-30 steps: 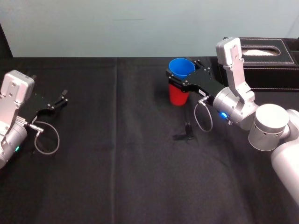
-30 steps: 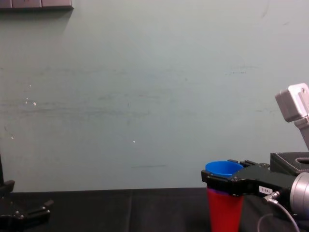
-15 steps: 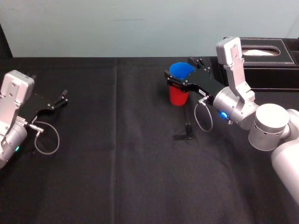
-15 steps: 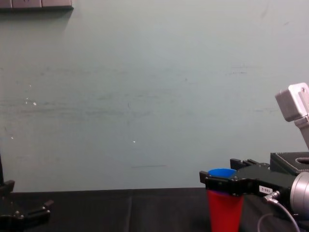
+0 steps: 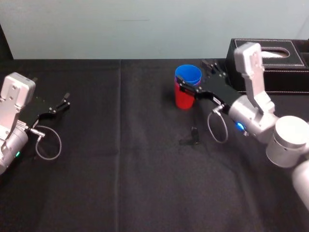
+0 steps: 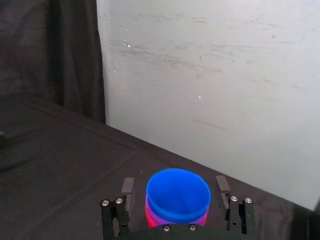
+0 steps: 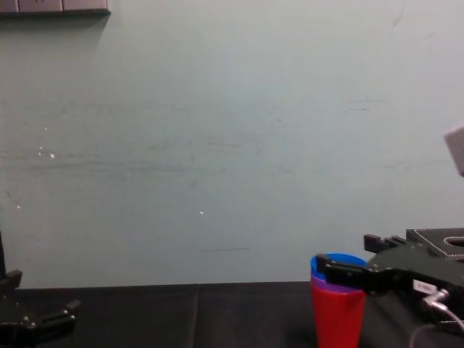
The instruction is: Stack the three plastic cups sequentially using one hand.
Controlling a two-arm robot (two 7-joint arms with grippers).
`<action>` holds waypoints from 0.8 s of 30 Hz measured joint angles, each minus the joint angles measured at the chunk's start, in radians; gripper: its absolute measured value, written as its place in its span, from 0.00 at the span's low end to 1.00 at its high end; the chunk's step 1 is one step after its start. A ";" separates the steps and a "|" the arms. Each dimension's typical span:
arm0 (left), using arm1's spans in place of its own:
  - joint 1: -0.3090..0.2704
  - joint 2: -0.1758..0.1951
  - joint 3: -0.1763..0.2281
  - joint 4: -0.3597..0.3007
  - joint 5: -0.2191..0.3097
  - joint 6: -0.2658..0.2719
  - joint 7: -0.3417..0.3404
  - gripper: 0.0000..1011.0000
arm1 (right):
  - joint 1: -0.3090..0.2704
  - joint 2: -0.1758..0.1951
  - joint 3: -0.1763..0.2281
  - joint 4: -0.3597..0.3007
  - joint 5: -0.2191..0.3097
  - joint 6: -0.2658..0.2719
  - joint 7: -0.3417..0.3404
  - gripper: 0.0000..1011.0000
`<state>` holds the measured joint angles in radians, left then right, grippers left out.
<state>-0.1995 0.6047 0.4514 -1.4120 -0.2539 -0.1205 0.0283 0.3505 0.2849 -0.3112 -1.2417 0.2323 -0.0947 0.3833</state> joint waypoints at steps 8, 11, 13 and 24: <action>0.000 0.000 0.000 0.000 0.000 0.000 0.000 0.99 | -0.145 0.051 0.035 -0.155 0.007 0.025 -0.033 0.99; 0.000 0.000 0.000 0.000 0.000 0.000 0.000 0.99 | -0.208 0.066 0.047 -0.222 -0.002 0.035 -0.054 0.99; 0.000 0.000 0.000 0.000 0.000 0.000 0.000 0.99 | -0.269 0.071 0.062 -0.280 -0.018 0.040 -0.090 0.99; 0.000 0.000 0.000 0.000 0.000 0.000 0.000 0.99 | -0.375 0.033 0.091 -0.356 -0.086 0.072 -0.195 0.99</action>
<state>-0.1995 0.6047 0.4514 -1.4120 -0.2539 -0.1205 0.0283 -0.0240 0.3180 -0.2202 -1.5979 0.1464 -0.0230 0.1887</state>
